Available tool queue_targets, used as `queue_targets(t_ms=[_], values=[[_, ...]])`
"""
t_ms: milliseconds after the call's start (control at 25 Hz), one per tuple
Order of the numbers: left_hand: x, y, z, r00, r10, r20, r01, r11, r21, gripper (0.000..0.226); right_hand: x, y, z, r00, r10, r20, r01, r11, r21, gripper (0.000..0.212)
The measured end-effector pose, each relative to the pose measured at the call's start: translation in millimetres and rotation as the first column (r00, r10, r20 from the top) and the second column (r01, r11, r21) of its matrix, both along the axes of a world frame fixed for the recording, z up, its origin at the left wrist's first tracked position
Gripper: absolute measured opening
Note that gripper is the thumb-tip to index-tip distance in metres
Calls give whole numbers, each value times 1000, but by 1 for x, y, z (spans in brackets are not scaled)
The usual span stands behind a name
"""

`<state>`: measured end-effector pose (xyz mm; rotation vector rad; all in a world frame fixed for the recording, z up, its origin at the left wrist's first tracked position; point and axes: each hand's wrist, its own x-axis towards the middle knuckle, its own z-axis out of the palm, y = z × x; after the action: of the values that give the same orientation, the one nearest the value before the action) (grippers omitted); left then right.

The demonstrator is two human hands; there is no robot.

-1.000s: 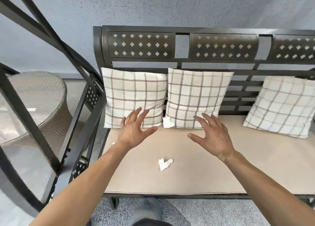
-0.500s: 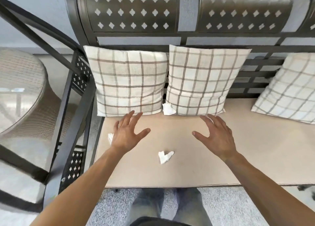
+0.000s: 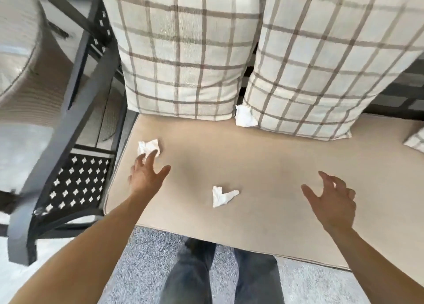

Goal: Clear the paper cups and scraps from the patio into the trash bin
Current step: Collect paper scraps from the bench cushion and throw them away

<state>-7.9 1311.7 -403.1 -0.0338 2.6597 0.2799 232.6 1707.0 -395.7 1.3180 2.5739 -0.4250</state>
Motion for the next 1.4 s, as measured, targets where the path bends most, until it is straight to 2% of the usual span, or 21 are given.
queue_targets(t_ms=[80, 240, 320, 440, 600, 720, 880, 960, 1000, 1040, 1120, 1240, 1320, 1400], values=[[-13, -4, -27, 998, 56, 31, -54, 996, -67, 78, 9, 17, -33, 994, -36, 107, 38, 999, -16, 67], [-47, 2, -62, 996, 79, -34, -83, 985, -150, 80, 17, 42, -73, 959, -152, 239, 159, 987, -10, 68], [-56, 1, -74, 999, 47, 21, -41, 978, -205, 72, 19, 42, -84, 949, -198, 245, 215, 975, -47, 61], [-64, -4, -87, 998, 8, 60, 5, 978, -209, 57, 22, 44, -93, 959, -231, 162, 238, 971, -27, 44], [-69, -8, -95, 996, -43, -77, 33, 992, -123, 31, 22, 48, -94, 977, -213, 8, 213, 977, 12, 26], [-68, 1, -89, 996, -38, -77, 35, 998, -43, 22, 11, 40, -92, 984, -179, -24, 178, 984, -24, 19], [-38, 32, -59, 998, -5, -56, 15, 983, 182, 14, -18, 16, -75, 967, -241, -88, 205, 931, -301, 17], [-14, 51, -41, 994, -106, 3, 101, 953, 287, 22, -38, 3, -59, 960, -244, -140, 170, 899, -403, 20], [-1, 59, -32, 979, -195, 64, 164, 931, 326, 33, -49, -3, -50, 958, -237, -164, 144, 886, -440, 25], [10, 68, -25, 945, -296, 142, 233, 909, 347, 48, -60, -9, -43, 958, -225, -180, 115, 872, -475, 30], [28, 85, -16, 820, -497, 284, 395, 850, 347, 73, -80, -21, -35, 971, -134, -200, 12, 857, -515, 33], [43, 103, -21, 637, -687, 351, 578, 726, 371, 79, -109, -39, -32, 968, 166, -189, -234, 871, -432, 37], [49, 108, -29, 535, -770, 349, 671, 638, 378, 76, -131, -48, -33, 940, 311, -143, -342, 849, -402, 64], [53, 110, -42, 422, -854, 303, 793, 510, 333, 73, -152, -52, -40, 891, 450, -67, -445, 831, -334, 93]])
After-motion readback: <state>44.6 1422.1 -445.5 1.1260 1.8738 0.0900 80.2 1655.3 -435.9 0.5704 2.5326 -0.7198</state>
